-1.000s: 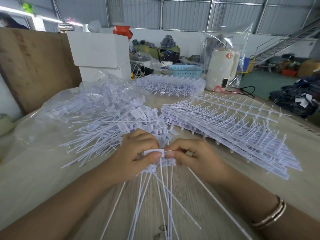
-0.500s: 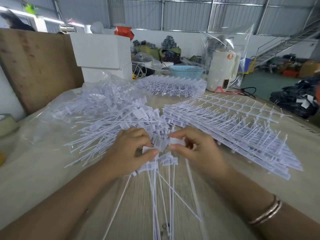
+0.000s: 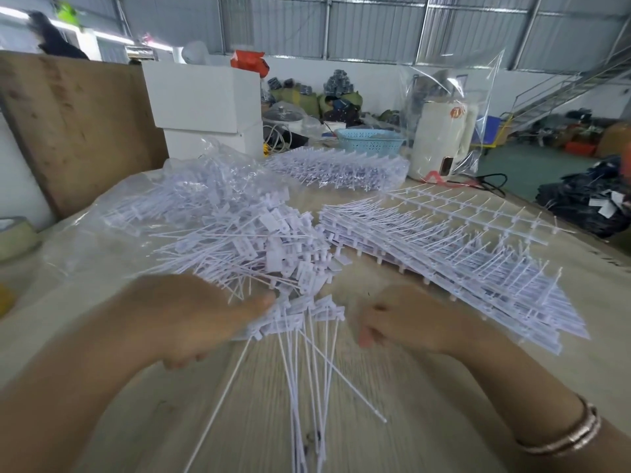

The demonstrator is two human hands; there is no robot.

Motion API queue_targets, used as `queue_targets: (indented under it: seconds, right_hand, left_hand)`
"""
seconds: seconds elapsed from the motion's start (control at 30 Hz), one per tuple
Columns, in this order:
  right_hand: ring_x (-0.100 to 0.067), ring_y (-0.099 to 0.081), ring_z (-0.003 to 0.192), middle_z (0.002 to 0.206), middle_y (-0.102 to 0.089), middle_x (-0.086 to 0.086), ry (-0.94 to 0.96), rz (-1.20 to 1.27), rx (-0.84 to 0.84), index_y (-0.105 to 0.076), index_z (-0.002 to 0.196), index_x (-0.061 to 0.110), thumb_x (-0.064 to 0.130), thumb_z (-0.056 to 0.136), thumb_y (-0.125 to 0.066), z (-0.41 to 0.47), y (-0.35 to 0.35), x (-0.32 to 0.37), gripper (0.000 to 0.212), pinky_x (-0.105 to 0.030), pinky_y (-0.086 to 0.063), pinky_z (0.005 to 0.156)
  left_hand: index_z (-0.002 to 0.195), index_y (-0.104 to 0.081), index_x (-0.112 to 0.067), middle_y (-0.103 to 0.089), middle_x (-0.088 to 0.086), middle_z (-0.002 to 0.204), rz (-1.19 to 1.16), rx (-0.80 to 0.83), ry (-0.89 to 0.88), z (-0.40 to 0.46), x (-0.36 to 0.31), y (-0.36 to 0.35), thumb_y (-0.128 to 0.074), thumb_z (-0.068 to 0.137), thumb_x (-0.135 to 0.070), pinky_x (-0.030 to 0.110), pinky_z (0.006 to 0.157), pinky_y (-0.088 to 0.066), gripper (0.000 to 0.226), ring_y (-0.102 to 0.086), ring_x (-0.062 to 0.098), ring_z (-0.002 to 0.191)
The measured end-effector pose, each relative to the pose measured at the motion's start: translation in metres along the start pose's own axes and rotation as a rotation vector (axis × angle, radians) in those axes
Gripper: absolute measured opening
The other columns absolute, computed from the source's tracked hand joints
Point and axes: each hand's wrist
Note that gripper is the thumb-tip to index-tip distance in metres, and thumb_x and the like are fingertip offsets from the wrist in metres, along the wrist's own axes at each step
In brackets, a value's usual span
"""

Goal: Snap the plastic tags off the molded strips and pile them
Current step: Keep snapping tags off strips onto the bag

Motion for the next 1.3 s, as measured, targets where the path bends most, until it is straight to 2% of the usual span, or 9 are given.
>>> queue_targets:
  seconds: [0.23, 0.33, 0.43, 0.6, 0.7, 0.83, 0.9, 1.13, 1.3]
  right_hand:
    - [0.004, -0.050, 0.049, 0.057, -0.056, 0.009, 0.143, 0.264, 0.129, -0.060, 0.060, 0.019, 0.017, 0.092, -0.042, 0.003, -0.035, 0.037, 0.036, -0.017, -0.036, 0.058]
    - [0.003, -0.050, 0.046, 0.052, -0.054, 0.008, 0.195, 0.328, 0.079, -0.068, 0.069, 0.008, 0.010, 0.092, -0.040, 0.006, -0.042, 0.039, 0.036, -0.013, -0.035, 0.053]
    - [-0.002, -0.044, 0.042, 0.049, -0.053, 0.007, 0.188, 0.515, -0.090, -0.074, 0.081, 0.007, 0.004, 0.091, -0.038, 0.007, -0.030, 0.024, 0.038, -0.014, -0.033, 0.044]
    - [-0.010, -0.035, 0.039, 0.044, -0.045, 0.001, 0.133, 0.823, -0.601, -0.069, 0.070, 0.009, -0.005, 0.089, -0.029, 0.015, -0.002, -0.014, 0.047, -0.021, -0.029, 0.040]
    - [-0.012, -0.036, 0.043, 0.047, -0.044, -0.001, 0.074, 0.838, -0.680, -0.069, 0.070, 0.010, -0.002, 0.090, -0.030, 0.023, -0.004, -0.027, 0.045, -0.020, -0.030, 0.041]
    - [-0.011, -0.038, 0.042, 0.046, -0.047, 0.002, 0.084, 0.809, -0.611, -0.067, 0.071, 0.010, -0.004, 0.091, -0.029, 0.032, -0.011, -0.032, 0.046, -0.019, -0.031, 0.041]
    - [-0.009, -0.039, 0.041, 0.046, -0.048, 0.004, 0.101, 0.790, -0.582, -0.068, 0.071, 0.010, -0.004, 0.092, -0.029, 0.035, -0.014, -0.031, 0.046, -0.019, -0.032, 0.042]
    - [-0.018, -0.040, 0.052, 0.050, -0.050, 0.006, 0.149, 0.689, -0.501, -0.070, 0.070, 0.017, -0.005, 0.089, -0.031, 0.036, -0.020, -0.029, 0.049, -0.026, -0.034, 0.050]
    - [-0.012, -0.040, 0.050, 0.050, -0.050, 0.007, 0.181, 0.665, -0.480, -0.069, 0.070, 0.017, -0.006, 0.090, -0.030, 0.038, -0.020, -0.028, 0.050, -0.020, -0.035, 0.051]
  left_hand:
    - [0.072, -0.049, -0.021, -0.057, -0.007, 0.071, 0.185, -0.088, -0.138, -0.001, -0.040, -0.031, 0.009, 0.054, -0.088, 0.025, 0.054, -0.029, 0.090, -0.053, 0.006, 0.066]
    - [0.095, -0.042, -0.023, -0.061, -0.005, 0.104, 0.246, -0.143, -0.143, 0.004, -0.050, -0.033, -0.020, 0.085, -0.071, 0.029, 0.067, -0.034, 0.053, -0.059, 0.016, 0.093]
    - [0.109, -0.039, -0.021, -0.055, -0.002, 0.114, 0.273, -0.189, -0.150, 0.008, -0.046, -0.039, -0.034, 0.096, -0.034, 0.031, 0.075, -0.038, 0.019, -0.057, 0.020, 0.104]
    - [0.130, -0.031, -0.025, -0.053, -0.004, 0.098, 0.169, -0.213, -0.195, 0.006, -0.032, -0.039, -0.034, 0.096, -0.023, 0.029, 0.071, -0.041, 0.034, -0.058, 0.018, 0.094]
    - [0.101, -0.039, -0.037, -0.050, -0.003, 0.078, -0.040, -0.222, -0.318, 0.010, -0.017, -0.008, -0.036, 0.096, -0.017, 0.032, 0.060, -0.039, 0.020, -0.053, 0.017, 0.070]
    - [0.116, -0.050, -0.020, -0.061, 0.006, 0.086, -0.230, -0.737, -0.474, 0.042, -0.002, 0.045, -0.041, 0.098, -0.019, 0.035, 0.060, -0.044, 0.020, -0.059, 0.019, 0.066]
    - [0.132, -0.046, -0.013, -0.056, 0.010, 0.105, -0.175, -0.903, -0.476, 0.068, 0.008, 0.066, -0.040, 0.098, -0.019, 0.039, 0.075, -0.045, 0.035, -0.057, 0.026, 0.092]
    - [0.149, -0.015, -0.021, -0.025, 0.005, 0.146, -0.024, -0.422, -0.180, 0.156, 0.036, 0.023, -0.025, 0.100, -0.041, 0.038, 0.104, -0.029, 0.054, -0.032, 0.028, 0.128]
    - [0.149, -0.018, -0.019, -0.027, 0.005, 0.150, 0.058, -0.556, -0.128, 0.154, 0.033, 0.027, -0.018, 0.099, -0.039, 0.044, 0.105, -0.020, 0.053, -0.025, 0.028, 0.133]
Point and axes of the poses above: each hand's wrist, its own z-axis towards the middle knuckle, its own y-axis out of the back of the hand, x = y × z
